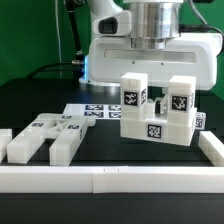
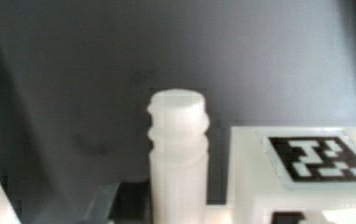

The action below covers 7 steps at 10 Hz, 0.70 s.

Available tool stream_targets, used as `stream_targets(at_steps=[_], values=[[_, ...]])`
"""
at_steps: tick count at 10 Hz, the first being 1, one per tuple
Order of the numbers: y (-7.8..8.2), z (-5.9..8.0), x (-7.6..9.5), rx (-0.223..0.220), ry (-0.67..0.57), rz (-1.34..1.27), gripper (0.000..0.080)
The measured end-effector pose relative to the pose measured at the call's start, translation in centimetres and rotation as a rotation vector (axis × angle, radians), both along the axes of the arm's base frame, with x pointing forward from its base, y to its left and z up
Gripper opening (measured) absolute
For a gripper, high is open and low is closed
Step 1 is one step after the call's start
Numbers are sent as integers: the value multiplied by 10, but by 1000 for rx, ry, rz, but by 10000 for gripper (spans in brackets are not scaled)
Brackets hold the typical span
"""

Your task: Assemble chair

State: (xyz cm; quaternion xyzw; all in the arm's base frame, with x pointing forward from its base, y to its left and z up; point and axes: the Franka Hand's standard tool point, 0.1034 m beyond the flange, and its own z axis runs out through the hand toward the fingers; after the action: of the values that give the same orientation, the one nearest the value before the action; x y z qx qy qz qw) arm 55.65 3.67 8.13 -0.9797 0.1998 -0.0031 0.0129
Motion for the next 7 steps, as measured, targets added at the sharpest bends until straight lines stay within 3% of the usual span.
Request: stream_targets(at_steps=[1,2,7], values=[[0,-1,-1,0,5,-1,251],[-2,-2,-10,20,95,8,251],[-10,10,-18,108,471,31,251]])
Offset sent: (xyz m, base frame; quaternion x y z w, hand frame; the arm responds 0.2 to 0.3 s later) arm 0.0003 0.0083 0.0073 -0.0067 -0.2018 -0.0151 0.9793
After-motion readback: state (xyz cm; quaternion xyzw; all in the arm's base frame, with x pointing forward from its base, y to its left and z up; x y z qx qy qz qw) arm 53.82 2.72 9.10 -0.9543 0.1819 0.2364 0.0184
